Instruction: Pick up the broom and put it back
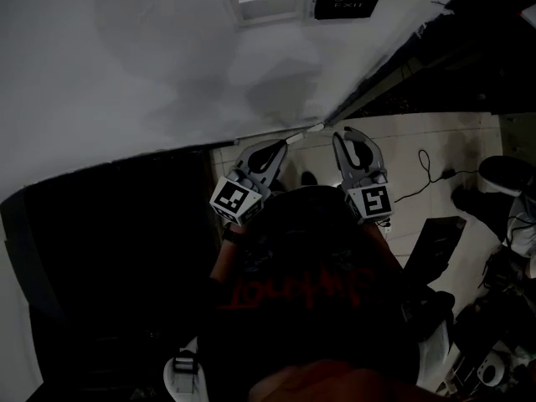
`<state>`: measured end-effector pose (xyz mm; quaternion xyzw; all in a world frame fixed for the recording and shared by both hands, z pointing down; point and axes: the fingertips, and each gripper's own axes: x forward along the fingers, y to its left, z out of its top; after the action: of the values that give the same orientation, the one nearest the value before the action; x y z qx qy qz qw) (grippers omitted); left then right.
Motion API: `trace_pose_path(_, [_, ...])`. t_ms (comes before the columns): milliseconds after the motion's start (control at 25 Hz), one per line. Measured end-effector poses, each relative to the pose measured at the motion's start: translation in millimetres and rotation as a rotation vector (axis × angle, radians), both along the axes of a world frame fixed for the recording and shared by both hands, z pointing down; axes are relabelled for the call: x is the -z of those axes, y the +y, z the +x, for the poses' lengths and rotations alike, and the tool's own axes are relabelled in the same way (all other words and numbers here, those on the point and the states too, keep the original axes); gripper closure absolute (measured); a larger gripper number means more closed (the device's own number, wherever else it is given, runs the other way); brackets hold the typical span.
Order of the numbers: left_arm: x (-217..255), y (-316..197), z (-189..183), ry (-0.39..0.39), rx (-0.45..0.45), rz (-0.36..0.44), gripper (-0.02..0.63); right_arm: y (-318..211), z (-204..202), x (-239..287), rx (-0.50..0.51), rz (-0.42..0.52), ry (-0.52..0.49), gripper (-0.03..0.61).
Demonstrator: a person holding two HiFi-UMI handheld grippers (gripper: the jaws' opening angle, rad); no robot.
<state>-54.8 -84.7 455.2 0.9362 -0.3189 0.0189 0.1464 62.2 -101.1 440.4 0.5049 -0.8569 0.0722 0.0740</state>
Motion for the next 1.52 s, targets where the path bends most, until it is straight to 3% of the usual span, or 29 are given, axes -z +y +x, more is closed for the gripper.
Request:
trace_pose_path(280, [12.1, -8.8, 4.8, 0.044, 0.014, 0.003, 0.611, -5.6, -1.0, 37.3, -0.002, 0.065, -0.066, 0.479])
trace_pose_path(400, [17.1, -10.2, 1.8, 0.066, 0.024, 0.008, 0.61, -0.2, -10.2, 38.7, 0.024, 0.044, -0.074, 0.479])
trace_pose_path(680, [12.3, -11.9, 4.6, 0.035, 0.003, -0.006, 0.609, 12.6, -14.4, 17.7, 0.073, -0.008, -0.042, 0.479])
trace_pose_path(800, [6.9, -14.2, 5.4, 0.025, 0.006, -0.019, 0.611, 10.8, -10.4, -23.2, 0.074, -0.066, 0.007, 0.479])
trace_pose_path(1160, [2.8, -5.7, 16.4, -0.001, 0.031, -0.006, 0.609, -51.1, 5.6, -246.9, 0.042, -0.376, 0.175, 0.478])
trace_pose_path(1240, [2.2, 3.0, 9.6, -0.015, 0.083, -0.022, 0.61, -65.5, 4.1, -266.3, 0.054, -0.414, 0.195, 0.476])
trace_pose_path(1440, [-11.5, 22.5, -9.0, -0.047, 0.192, -0.075, 0.61, -105.8, 1.4, -266.4, 0.081, -0.394, 0.143, 0.454])
trace_pose_path(1520, [-16.0, 36.1, -7.9, -0.055, 0.228, -0.109, 0.611, -114.2, 2.8, -258.9, 0.088, -0.381, 0.088, 0.365])
